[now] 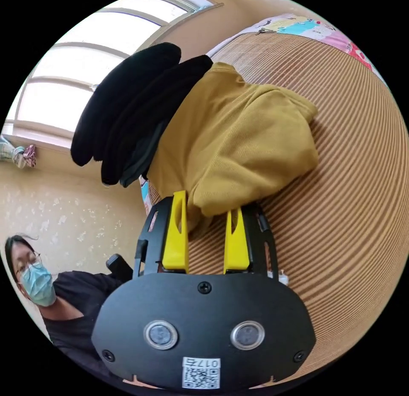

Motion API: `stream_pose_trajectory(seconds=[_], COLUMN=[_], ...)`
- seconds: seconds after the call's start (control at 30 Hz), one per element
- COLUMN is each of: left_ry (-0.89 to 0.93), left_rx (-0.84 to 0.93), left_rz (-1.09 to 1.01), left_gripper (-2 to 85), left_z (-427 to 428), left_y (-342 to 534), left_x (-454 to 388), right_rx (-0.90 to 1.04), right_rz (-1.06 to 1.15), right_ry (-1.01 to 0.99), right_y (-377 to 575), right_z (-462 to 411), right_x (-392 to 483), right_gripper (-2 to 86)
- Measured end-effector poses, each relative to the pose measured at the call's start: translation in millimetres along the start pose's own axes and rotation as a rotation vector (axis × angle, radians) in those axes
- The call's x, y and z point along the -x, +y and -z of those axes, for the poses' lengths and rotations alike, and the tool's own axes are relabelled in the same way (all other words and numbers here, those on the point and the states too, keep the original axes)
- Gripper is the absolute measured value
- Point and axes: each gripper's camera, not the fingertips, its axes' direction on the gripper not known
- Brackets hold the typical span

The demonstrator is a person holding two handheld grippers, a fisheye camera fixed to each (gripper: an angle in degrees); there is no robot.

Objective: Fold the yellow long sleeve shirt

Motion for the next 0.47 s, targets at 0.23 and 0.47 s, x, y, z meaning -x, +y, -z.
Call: stream_pose_trajectory(seconds=[0.23,0.47], left_ry=[-0.218,-0.436], left_rx=[0.098,0.121], left_rz=[-0.117,-0.249], left_gripper=[11.1,8.8], left_z=[-44.2,-93.1], left_y=[14.2,45.9], left_x=[-24.7,-39.2], right_rx=[-0.310,-0.562], right_rz=[-0.147,-0.415], right_ry=[0.220,0.368], right_y=[252.6,540.0], right_z=[184.0,264.7], right_x=[-38.9,-37.8], right_gripper=[7.0,1.6])
